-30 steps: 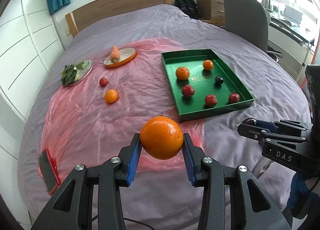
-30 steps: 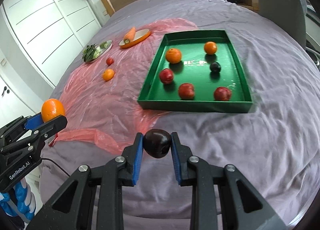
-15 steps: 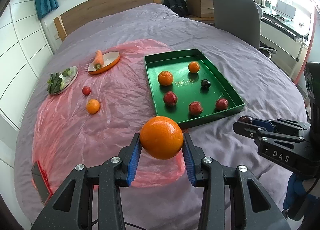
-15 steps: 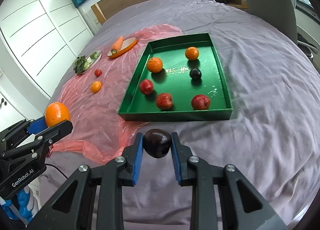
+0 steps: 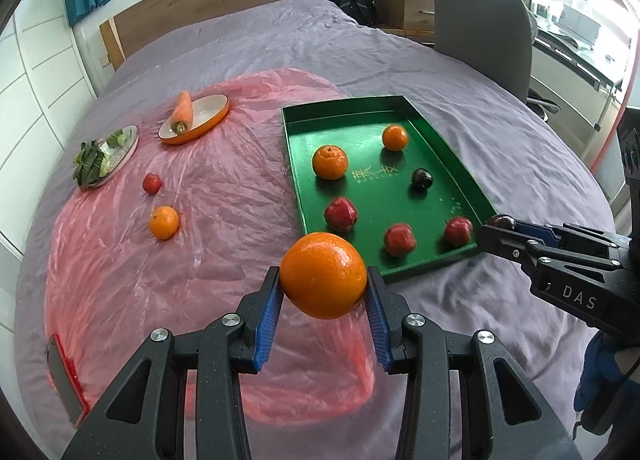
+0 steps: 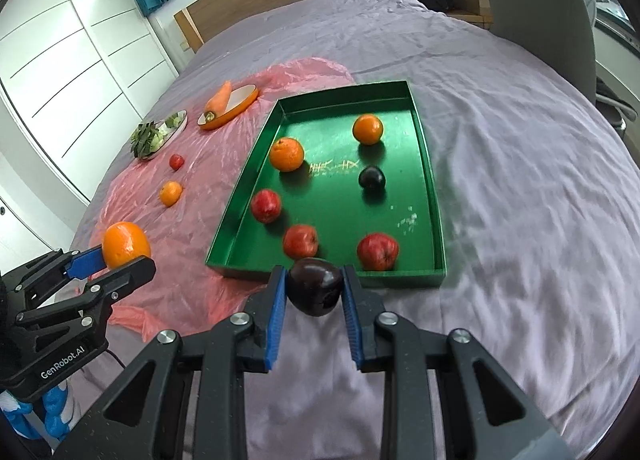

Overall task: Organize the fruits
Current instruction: 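Carry the orange and plum in both grippers over the green tray, then lower both fruits into the green tray and open both grippers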

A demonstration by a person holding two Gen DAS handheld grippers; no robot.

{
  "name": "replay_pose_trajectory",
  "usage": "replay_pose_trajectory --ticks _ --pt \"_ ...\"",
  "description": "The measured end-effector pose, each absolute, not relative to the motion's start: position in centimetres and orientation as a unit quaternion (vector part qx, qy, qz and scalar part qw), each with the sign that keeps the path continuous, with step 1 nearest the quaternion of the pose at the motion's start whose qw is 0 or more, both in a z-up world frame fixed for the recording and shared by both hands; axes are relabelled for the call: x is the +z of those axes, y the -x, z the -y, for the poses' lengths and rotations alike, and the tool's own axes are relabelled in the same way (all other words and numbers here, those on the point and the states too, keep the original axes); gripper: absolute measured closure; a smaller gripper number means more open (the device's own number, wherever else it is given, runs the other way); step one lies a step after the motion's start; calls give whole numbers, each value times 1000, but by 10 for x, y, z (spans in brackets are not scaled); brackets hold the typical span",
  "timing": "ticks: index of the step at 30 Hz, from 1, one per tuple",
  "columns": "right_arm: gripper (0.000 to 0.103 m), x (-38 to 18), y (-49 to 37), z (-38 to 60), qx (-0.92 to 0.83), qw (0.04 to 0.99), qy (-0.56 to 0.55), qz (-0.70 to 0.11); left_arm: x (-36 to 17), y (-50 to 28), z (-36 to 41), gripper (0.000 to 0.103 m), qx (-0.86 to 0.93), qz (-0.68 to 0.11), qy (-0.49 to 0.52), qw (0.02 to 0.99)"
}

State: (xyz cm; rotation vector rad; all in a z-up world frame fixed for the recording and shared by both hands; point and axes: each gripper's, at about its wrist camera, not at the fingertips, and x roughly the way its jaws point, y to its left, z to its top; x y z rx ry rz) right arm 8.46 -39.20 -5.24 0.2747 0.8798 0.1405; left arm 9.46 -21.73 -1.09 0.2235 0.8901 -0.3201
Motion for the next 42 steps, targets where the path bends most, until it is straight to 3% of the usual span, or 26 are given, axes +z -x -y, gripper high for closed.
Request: replay_pose_trajectory --ticks 18,42 --pt "86 -88 -162 412 56 885 -130 -444 -37 -156 245 68 -173 -450 -91 872" --pt "86 -119 -183 421 58 884 -96 -454 -65 -198 307 68 -208 -453 -132 857"
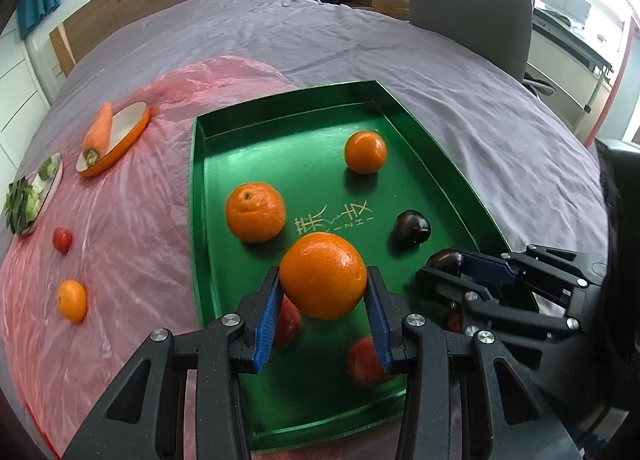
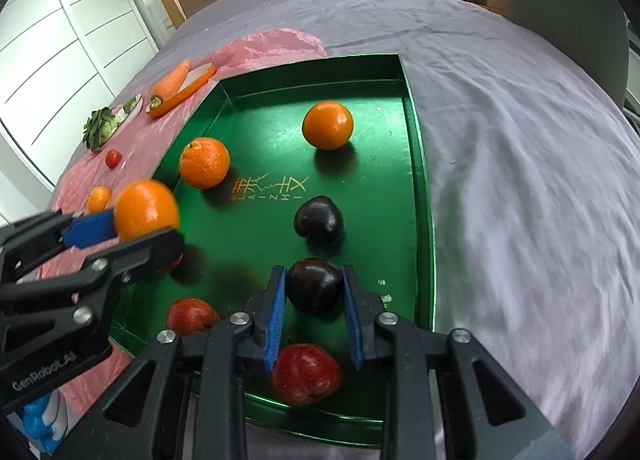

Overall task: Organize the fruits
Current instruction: 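Lower both fruits into the green tray and open both grippers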

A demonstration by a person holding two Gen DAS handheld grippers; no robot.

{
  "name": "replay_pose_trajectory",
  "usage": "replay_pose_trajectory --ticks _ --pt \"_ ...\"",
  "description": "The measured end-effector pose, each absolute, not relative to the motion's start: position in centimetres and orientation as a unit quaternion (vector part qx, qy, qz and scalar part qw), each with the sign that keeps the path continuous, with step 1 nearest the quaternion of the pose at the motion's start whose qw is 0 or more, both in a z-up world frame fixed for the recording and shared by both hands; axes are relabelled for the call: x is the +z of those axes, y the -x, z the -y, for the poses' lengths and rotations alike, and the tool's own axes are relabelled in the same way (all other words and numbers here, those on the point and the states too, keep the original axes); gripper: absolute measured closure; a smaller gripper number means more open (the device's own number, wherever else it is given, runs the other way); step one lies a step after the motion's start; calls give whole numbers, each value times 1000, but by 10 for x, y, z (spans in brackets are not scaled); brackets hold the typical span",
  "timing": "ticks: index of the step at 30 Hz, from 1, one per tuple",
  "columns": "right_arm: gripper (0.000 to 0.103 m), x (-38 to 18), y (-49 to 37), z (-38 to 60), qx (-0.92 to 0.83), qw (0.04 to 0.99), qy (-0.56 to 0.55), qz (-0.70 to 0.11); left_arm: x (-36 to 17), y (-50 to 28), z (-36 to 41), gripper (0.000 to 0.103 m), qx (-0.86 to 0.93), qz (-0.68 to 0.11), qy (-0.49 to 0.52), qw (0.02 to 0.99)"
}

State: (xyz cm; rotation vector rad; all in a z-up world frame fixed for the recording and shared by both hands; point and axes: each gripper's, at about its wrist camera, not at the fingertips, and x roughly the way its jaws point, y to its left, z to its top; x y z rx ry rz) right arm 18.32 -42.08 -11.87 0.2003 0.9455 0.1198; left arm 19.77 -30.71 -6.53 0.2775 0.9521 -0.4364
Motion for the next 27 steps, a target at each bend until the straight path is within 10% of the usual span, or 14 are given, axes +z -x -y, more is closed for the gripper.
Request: replay_pose_trajectory --ticks 27 --pt "84 -125 -181 412 60 888 -58 -452 -96 -220 320 67 -191 -477 -148 845"
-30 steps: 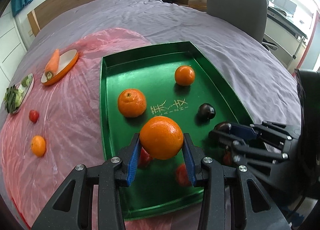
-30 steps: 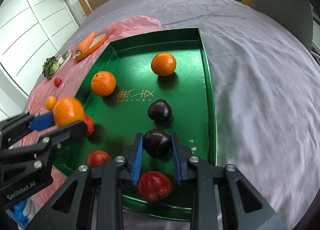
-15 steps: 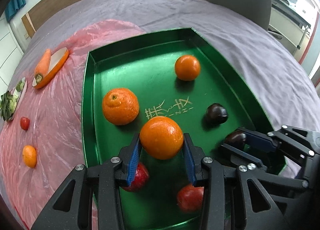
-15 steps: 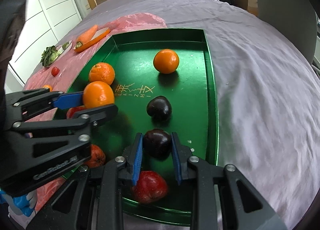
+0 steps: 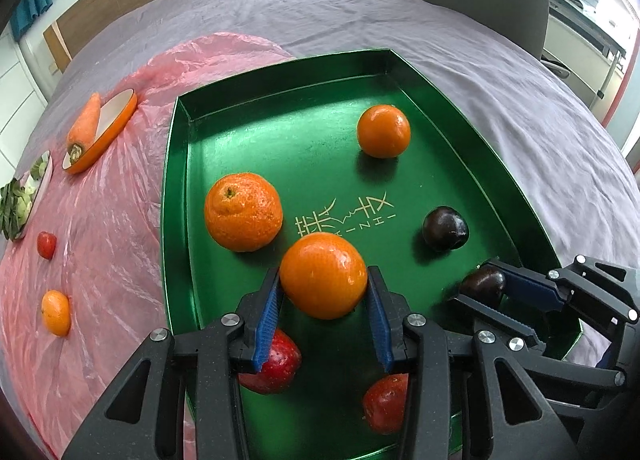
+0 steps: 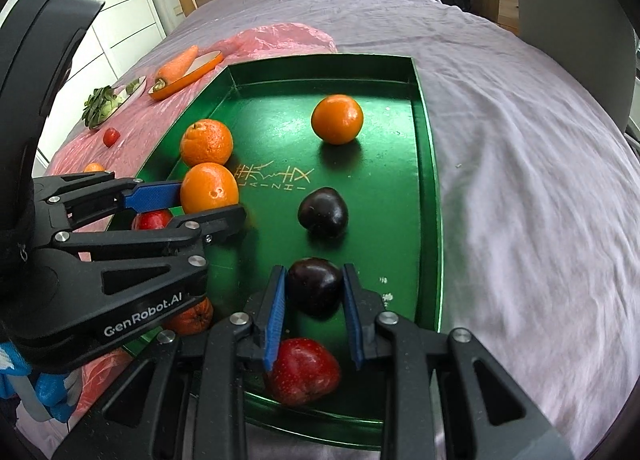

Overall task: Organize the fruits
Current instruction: 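Lower both fruits into the green tray and open both grippers, then withdraw both open tools up and away from the green tray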

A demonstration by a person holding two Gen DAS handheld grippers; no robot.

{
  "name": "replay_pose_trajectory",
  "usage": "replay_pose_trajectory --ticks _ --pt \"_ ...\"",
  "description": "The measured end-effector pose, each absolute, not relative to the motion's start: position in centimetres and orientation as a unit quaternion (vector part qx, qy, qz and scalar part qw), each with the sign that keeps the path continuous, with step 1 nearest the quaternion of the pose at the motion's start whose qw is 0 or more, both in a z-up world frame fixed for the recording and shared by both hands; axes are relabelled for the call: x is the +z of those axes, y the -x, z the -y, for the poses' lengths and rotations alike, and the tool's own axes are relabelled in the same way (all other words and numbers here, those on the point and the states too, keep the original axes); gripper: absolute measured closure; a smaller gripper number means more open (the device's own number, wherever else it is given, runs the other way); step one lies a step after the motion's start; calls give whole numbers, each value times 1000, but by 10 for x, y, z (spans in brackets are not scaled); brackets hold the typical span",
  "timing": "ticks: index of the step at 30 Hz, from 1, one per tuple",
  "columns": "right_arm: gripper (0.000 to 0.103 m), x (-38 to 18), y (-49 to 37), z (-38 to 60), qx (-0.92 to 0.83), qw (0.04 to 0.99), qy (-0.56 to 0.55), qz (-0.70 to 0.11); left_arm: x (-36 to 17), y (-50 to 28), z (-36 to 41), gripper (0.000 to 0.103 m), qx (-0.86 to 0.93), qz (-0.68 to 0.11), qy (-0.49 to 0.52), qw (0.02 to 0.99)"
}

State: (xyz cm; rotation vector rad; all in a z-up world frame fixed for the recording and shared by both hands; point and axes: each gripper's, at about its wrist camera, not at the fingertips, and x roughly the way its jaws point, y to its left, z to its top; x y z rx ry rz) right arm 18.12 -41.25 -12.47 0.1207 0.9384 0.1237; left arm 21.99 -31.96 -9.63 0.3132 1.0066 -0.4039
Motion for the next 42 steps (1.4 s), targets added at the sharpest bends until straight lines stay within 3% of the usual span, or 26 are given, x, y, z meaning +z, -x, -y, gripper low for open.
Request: replay_pose_trajectory --ticks 7,12,15,26,42 --pt "80 -125 -181 412 56 888 -61 -452 -93 -223 316 65 -187 -479 -140 846" --pt "56 -125 -180 408 57 888 -56 -452 -89 -222 313 62 -186 -478 -138 847" --pt "46 -125 -178 407 56 888 -55 -453 -86 -222 311 62 -184 -478 -136 848" --pt "36 -119 -170 406 48 886 -61 -456 -75 -217 305 57 -187 -475 -136 849" --pt "34 -103 -157 408 41 890 -59 -451 -69 -204 290 56 -191 -479 -130 847"
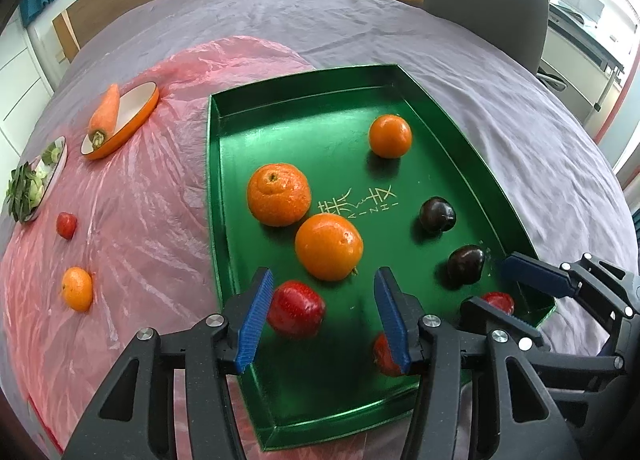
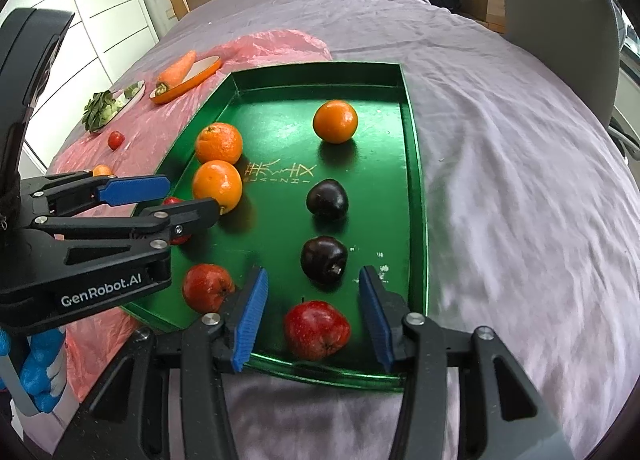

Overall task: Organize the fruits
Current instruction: 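Withdraw both open tools up and away from the green tray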

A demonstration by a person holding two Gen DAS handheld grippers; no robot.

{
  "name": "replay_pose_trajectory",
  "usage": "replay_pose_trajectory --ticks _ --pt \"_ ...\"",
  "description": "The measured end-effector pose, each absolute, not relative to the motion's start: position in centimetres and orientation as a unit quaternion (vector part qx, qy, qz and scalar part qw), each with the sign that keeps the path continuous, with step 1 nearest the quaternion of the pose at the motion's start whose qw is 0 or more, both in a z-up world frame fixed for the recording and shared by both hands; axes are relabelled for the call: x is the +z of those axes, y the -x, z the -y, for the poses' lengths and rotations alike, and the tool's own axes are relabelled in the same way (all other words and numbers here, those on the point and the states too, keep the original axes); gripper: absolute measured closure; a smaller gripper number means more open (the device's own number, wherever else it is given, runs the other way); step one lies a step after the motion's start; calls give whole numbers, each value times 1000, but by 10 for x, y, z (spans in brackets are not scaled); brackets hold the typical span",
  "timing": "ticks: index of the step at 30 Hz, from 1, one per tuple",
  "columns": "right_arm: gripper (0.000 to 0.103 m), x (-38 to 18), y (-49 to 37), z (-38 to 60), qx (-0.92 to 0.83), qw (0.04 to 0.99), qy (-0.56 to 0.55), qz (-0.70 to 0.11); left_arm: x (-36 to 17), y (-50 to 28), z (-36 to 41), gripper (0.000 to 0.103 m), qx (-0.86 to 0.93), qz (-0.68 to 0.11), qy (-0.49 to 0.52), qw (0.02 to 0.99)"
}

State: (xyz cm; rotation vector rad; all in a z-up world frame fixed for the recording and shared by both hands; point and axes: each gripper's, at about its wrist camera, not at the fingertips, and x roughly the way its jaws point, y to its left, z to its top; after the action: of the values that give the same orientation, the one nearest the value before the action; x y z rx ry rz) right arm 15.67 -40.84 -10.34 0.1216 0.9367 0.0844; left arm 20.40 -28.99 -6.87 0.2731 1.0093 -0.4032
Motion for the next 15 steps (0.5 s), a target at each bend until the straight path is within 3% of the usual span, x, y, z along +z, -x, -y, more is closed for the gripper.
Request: replay_pose_trajectory --ticks 15 --pt "33 -75 -132 387 47 895 -54 -440 -48 -166 249 56 -177 -466 -108 860"
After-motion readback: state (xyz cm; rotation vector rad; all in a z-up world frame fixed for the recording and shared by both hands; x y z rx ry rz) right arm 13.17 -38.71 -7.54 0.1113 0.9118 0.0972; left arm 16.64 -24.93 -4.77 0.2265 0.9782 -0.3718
